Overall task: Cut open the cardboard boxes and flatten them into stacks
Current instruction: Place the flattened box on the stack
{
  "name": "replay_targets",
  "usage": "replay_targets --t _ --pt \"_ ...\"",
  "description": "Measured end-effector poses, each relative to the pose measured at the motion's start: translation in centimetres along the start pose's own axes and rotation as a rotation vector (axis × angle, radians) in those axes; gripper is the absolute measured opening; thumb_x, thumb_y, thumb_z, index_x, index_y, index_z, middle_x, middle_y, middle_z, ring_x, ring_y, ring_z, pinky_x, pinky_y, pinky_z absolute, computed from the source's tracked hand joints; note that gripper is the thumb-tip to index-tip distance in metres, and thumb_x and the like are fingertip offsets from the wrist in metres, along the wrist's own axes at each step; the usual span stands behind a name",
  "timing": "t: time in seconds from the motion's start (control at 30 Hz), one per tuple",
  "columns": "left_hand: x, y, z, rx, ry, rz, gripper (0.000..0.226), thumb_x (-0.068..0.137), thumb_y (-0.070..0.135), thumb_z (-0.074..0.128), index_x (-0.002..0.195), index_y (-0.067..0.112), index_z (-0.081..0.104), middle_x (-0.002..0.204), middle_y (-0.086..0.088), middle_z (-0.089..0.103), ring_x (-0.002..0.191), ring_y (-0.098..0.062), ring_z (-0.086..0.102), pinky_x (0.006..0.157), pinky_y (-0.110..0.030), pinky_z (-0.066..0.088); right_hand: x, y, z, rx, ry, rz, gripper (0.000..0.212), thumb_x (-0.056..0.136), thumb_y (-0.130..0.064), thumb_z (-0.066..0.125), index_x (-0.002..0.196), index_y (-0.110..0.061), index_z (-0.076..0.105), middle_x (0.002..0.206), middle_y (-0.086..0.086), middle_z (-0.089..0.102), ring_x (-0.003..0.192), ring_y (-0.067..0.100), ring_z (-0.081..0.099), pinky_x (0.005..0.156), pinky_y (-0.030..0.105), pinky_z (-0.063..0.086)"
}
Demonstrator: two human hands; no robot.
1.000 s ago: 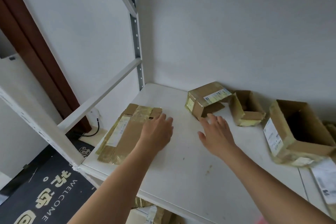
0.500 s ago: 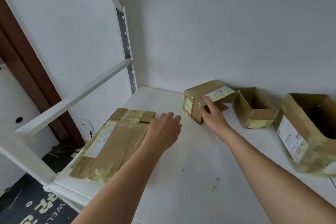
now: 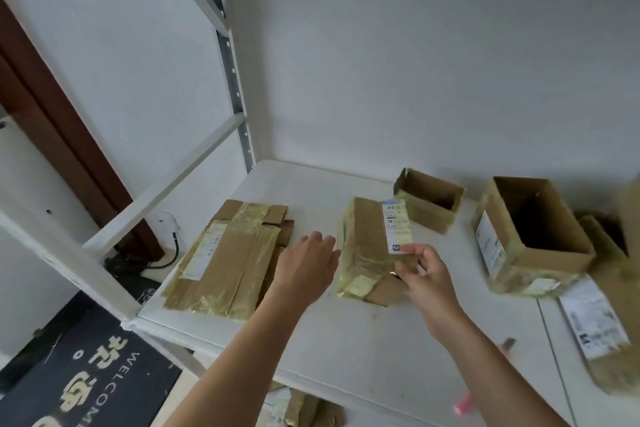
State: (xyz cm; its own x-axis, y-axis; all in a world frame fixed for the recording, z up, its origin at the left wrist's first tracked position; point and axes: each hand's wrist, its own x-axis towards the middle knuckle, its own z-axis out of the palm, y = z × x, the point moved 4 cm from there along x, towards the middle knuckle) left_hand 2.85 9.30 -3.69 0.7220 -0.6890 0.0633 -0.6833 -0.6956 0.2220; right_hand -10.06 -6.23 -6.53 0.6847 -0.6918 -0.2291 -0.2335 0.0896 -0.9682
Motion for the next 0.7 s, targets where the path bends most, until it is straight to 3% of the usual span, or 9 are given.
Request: replay_targets --t 0.1,0.23,0.33,0.4,0.47,0.53,0.63,0.7 --pt "-1.9 0.5 -1.2 -0.178 -0.030 -0.082 0.034 0.105 0.040 0.030 0.119 0.021 0.055 0.111 0.002 0.057 0.094 -0.018 0.058 0.074 -0.038 0.053 -3.3 0.2 -1.6 0.199 -0.063 0.062 0.035 0.096 0.009 0.049 0.110 -0.020 0.062 0.121 0.003 0.065 0.107 0.024 0.065 0.091 0.045 0.054" --pt "-3.5 1.5 -2.6 -0.616 0.022 -0.115 0.035 0.103 0.042 0.038 0.135 0.032 0.048 0.116 0.003 0.052 0.103 -0.018 0.058 0.090 -0.038 0.050 -6.5 1.3 -2.7 0.623 -0.143 0.279 0.038 0.095 0.017 0.037 0.115 -0.006 0.060 0.113 0.010 0.067 0.094 0.029 0.068 0.074 0.053 0.059" --pt "-3.8 3.0 -2.3 -0.711 -0.048 -0.125 0.045 0.098 0.042 0.052 0.141 0.034 0.042 0.126 -0.001 0.048 0.100 -0.013 0.059 0.094 -0.036 0.052 -8.1 3.1 -2.5 0.604 -0.156 0.390 0.042 0.093 0.022 0.034 0.110 -0.007 0.060 0.107 0.015 0.064 0.083 0.028 0.064 0.079 0.054 0.055" --pt "-3.7 3.7 -1.4 -0.630 -0.093 -0.126 0.052 0.095 0.043 0.057 0.143 0.036 0.038 0.132 -0.002 0.044 0.093 -0.011 0.060 0.090 -0.034 0.055 -8.7 3.8 -2.6 0.435 -0.189 0.381 0.039 0.093 0.020 0.039 0.108 -0.010 0.058 0.107 0.015 0.062 0.083 0.031 0.065 0.070 0.045 0.056" --pt "-4.0 4.2 -0.1 -0.541 -0.159 -0.130 0.056 0.094 0.043 0.057 0.146 0.036 0.035 0.137 -0.003 0.041 0.094 -0.013 0.059 0.088 -0.034 0.055 -8.7 4.7 -3.8 0.021 -0.207 0.259 0.031 0.092 0.011 0.052 0.110 -0.014 0.058 0.112 0.013 0.063 0.086 0.027 0.070 0.070 0.034 0.058" --pt "-4.5 4.5 1.6 -0.475 -0.243 -0.152 0.059 0.095 0.049 0.053 0.149 0.041 0.029 0.136 -0.004 0.042 0.101 -0.019 0.060 0.090 -0.038 0.055 -8.4 4.8 -5.7 -0.449 -0.106 0.062 0.028 0.092 -0.003 0.061 0.112 -0.022 0.060 0.112 0.005 0.063 0.083 0.012 0.067 0.072 0.022 0.055" --pt "-5.1 5.1 3.4 -0.378 -0.282 -0.160 0.060 0.093 0.062 0.044 0.147 0.052 0.020 0.124 -0.001 0.047 0.100 -0.024 0.061 0.085 -0.043 0.056 -8.4 4.1 -9.3 -0.858 0.173 -0.079 0.034 0.095 -0.011 0.056 0.123 -0.029 0.060 0.112 0.001 0.054 0.091 0.012 0.060 0.075 0.033 0.055" --pt "-5.0 5.6 4.0 -0.372 -0.278 -0.163 0.059 0.093 0.065 0.042 0.146 0.055 0.018 0.121 0.002 0.049 0.100 -0.024 0.061 0.082 -0.040 0.056 -8.3 4.9 -11.0 -1.197 0.116 0.057 0.057 0.085 -0.022 0.069 0.136 -0.036 0.050 0.121 0.001 0.046 0.110 0.016 0.053 0.083 0.034 0.055"
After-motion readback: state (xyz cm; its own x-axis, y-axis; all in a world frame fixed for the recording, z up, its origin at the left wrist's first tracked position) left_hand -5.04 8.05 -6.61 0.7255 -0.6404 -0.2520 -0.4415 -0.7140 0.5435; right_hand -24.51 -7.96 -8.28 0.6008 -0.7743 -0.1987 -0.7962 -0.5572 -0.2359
